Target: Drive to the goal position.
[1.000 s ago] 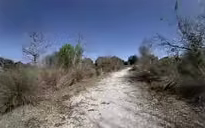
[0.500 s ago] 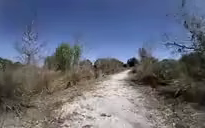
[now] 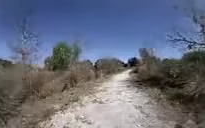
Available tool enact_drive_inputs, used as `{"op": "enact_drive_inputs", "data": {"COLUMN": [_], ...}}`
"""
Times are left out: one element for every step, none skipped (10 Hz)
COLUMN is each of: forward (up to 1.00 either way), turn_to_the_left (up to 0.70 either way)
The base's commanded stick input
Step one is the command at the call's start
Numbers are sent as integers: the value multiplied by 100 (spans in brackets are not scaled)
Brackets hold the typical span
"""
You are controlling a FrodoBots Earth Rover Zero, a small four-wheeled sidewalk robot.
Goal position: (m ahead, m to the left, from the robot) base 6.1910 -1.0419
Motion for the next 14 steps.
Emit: {"op": "enact_drive_inputs", "data": {"forward": [70,70,70,70,70,70,70,70,70,70,70,70,70,70], "turn_to_the_left": [0,0,0,0,0,0,0,0,0,0,0,0,0,0]}}
